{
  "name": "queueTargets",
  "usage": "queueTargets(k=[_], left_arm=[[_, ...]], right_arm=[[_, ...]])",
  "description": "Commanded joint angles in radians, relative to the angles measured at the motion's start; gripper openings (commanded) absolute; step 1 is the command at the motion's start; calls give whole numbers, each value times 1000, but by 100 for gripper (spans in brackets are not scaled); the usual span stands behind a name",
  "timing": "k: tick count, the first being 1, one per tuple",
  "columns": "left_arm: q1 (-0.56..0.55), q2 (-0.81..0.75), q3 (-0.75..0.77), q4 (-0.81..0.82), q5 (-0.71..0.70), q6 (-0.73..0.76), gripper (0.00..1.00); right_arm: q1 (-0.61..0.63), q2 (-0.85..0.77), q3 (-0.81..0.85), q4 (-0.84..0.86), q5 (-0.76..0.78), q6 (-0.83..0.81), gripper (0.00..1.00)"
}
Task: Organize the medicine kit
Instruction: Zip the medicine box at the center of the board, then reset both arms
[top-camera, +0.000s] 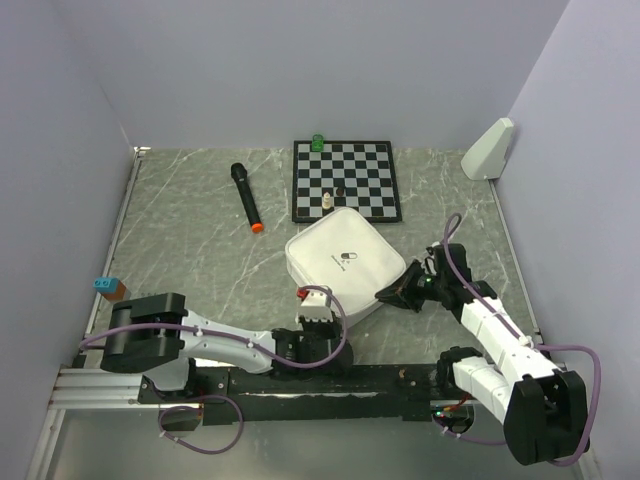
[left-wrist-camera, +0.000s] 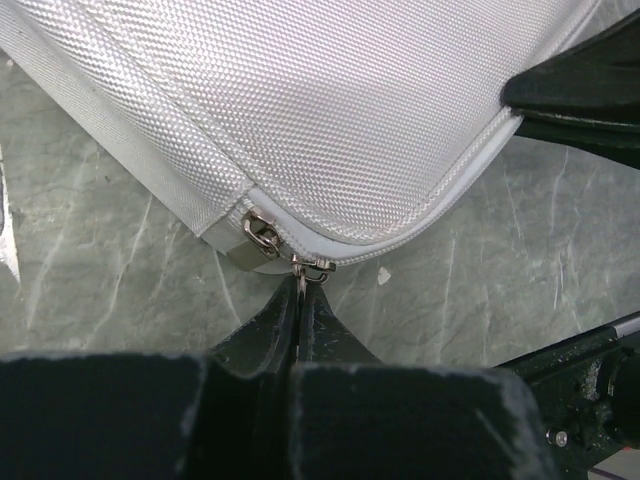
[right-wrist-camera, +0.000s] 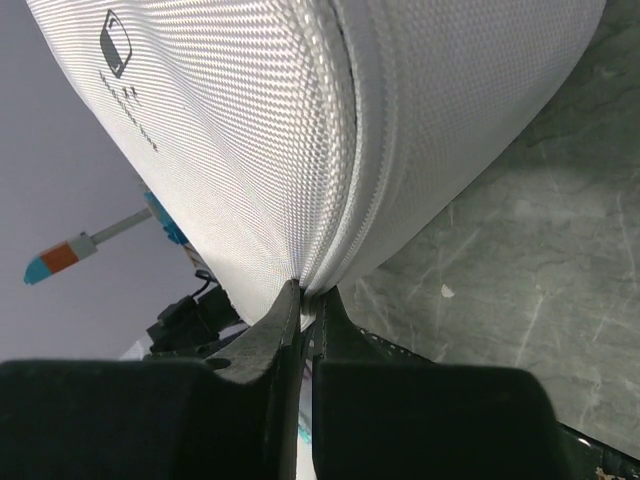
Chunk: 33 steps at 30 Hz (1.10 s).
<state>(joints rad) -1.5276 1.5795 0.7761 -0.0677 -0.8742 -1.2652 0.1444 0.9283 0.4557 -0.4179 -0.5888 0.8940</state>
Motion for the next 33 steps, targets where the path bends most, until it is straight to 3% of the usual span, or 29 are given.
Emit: queueTargets(k=[1, 12, 13, 14, 17, 20, 27, 31, 33], left_arm=[[-11, -19, -87, -336, -32, -108, 1], [127, -87, -166, -231, 11, -56, 1], [132, -101, -164, -230, 7, -39, 1], [135, -117, -158, -224, 3, -16, 1], [133, -157, -146, -222, -11, 42, 13], [132, -203, -155, -216, -6, 87, 29], [86, -335, -179, -343, -78, 37, 49], [60, -493, -190, -461, -134, -55, 63], [78, -619, -231, -433, -112, -24, 69]], right_arm=[[-17, 1, 0, 73, 132, -70, 0], [-8, 18, 18, 59, 98, -168, 0], [-5, 15, 27, 56, 89, -178, 2], [-5, 9, 32, 48, 84, -184, 10], [-3, -12, 46, 30, 66, -193, 36], [-3, -16, 60, 13, 35, -196, 53], [-3, -83, 139, -100, 69, -234, 68], [-3, -169, 202, -189, 220, -273, 70], [-3, -218, 218, -206, 274, -291, 71]])
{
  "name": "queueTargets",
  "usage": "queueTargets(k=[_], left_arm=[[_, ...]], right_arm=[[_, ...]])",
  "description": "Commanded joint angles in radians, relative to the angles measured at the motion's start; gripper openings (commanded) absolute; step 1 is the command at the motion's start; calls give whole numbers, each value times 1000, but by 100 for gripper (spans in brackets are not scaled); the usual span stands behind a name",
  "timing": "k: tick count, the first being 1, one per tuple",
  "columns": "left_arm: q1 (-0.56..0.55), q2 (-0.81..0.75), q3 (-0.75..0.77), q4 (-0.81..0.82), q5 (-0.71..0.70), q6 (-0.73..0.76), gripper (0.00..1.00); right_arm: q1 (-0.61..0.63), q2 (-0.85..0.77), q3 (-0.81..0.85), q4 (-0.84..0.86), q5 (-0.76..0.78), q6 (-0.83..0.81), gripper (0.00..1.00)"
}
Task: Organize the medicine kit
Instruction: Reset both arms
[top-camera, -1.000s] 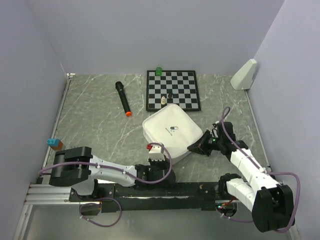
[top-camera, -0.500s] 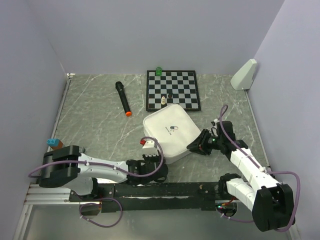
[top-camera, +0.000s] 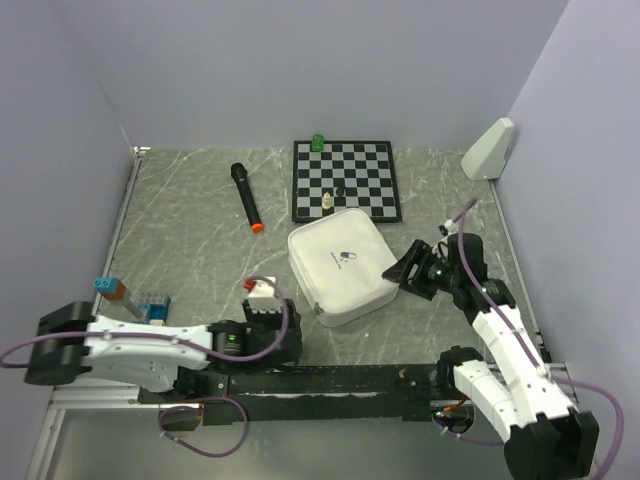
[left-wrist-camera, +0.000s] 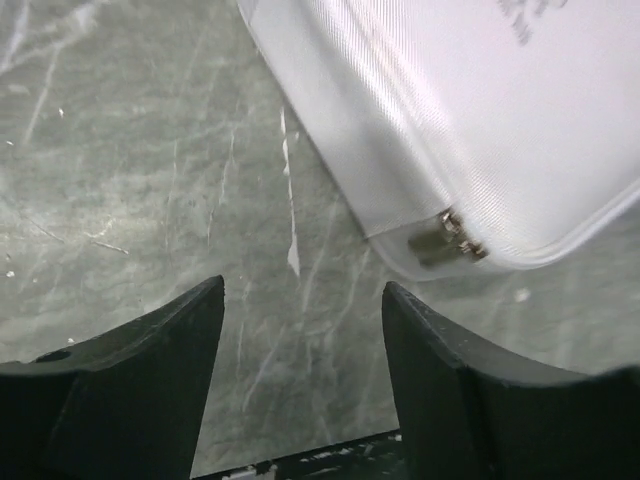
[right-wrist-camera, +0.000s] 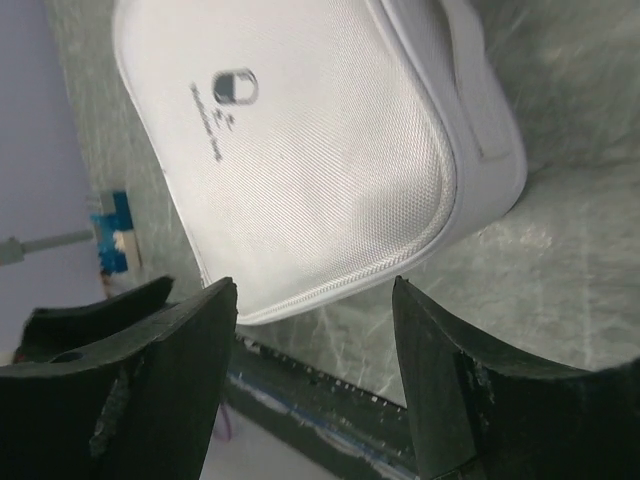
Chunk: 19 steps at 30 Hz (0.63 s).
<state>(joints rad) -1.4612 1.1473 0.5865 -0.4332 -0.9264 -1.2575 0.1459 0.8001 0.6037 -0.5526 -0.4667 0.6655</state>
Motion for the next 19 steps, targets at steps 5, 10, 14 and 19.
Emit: queueTargets(k=[5, 10, 14, 19], left_arm=[[264, -487, -160, 206, 249, 210, 84], [378, -411, -30, 69, 321, 247, 97], [380, -218, 130, -91, 271, 185, 99], [380, -227, 102, 3, 301, 207, 98]], right_arm=[[-5, -162, 77, -102, 276, -112, 71], [-3, -222, 58, -116, 310, -116, 71], [-5, -245, 42, -122, 336, -115, 71], [-3, -259, 54, -139, 358, -112, 71]])
